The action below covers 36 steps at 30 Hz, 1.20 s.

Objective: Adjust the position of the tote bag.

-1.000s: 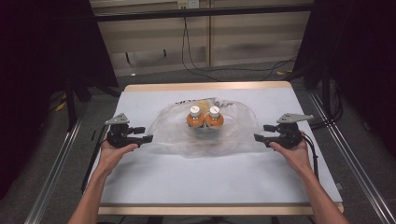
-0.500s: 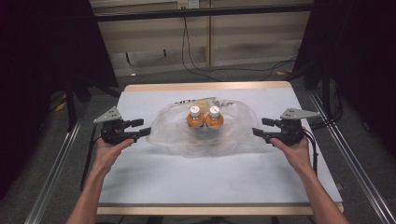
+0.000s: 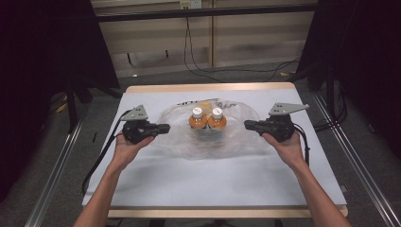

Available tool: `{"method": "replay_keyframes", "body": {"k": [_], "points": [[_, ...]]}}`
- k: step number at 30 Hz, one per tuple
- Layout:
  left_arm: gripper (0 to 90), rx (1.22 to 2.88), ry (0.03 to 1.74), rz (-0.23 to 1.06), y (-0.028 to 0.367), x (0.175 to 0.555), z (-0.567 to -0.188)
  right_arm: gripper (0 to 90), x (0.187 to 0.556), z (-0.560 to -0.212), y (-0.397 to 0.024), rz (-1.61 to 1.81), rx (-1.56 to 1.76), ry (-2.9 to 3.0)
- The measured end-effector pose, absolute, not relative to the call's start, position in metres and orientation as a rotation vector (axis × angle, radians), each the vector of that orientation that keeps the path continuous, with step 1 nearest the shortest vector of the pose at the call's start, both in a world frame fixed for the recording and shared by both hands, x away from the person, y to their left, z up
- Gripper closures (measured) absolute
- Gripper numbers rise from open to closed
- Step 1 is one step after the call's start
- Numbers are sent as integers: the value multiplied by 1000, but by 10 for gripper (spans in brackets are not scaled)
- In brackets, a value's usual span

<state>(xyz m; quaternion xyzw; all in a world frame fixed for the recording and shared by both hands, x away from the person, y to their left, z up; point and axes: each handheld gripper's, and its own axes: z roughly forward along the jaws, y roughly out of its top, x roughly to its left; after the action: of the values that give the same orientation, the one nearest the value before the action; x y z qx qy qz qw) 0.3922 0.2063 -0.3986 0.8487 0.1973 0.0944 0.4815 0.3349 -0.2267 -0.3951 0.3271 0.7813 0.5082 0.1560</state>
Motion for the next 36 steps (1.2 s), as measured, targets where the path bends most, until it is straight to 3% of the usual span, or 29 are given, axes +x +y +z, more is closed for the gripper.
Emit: {"method": "replay_keyframes", "body": {"k": [14, 21, 36], "points": [[900, 2164, 493, 240, 167, 433, -405, 900, 384, -393, -185, 1294, 898, 2396], [900, 2286, 458, 244, 136, 443, -414, 900, 400, -406, -177, 1198, 921, 2469], [900, 2559, 442, 241, 120, 448, -458, 900, 414, -451, -166, 913, 933, 2650]]}}
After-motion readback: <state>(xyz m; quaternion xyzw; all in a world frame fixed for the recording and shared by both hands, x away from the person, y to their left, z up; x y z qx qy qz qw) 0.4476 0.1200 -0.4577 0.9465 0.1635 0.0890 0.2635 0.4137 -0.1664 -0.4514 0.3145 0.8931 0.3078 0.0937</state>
